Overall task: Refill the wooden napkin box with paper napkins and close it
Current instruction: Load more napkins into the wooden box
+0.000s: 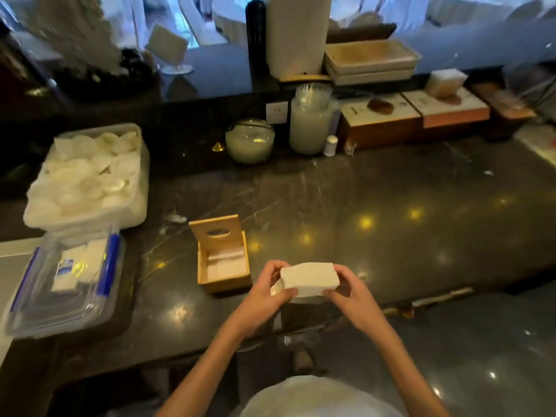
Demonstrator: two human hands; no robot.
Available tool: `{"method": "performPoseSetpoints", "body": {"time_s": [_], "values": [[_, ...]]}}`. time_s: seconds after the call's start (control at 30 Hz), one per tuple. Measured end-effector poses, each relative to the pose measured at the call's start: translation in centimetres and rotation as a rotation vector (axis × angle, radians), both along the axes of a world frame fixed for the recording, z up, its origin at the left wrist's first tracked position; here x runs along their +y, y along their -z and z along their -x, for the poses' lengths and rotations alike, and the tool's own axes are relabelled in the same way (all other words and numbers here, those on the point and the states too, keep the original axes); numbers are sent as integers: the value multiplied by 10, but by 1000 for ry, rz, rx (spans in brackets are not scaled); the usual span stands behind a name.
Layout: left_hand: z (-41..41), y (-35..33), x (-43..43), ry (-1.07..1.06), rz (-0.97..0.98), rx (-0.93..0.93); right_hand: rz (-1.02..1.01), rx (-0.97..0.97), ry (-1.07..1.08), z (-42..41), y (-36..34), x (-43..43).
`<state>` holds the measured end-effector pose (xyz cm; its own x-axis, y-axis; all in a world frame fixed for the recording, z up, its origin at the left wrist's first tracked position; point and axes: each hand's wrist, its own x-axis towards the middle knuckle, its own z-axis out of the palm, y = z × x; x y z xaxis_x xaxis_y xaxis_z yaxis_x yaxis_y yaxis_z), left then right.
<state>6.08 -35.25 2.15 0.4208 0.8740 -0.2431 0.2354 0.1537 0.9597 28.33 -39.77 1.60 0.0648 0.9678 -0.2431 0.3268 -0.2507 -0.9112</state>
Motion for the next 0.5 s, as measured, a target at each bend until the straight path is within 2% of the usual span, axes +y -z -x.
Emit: {"method": "performPoseSetpoints", "body": {"time_s": [0.1,0.27,0.5], "values": [[-25,16,21,-25,-19,40,-12,-89,-38,-21,23,33],[-43,58,24,3,57,133,124,-209,-158,-38,75,46],[-47,76,18,-4,93,170,167,42,-102,-36,82,35]]}}
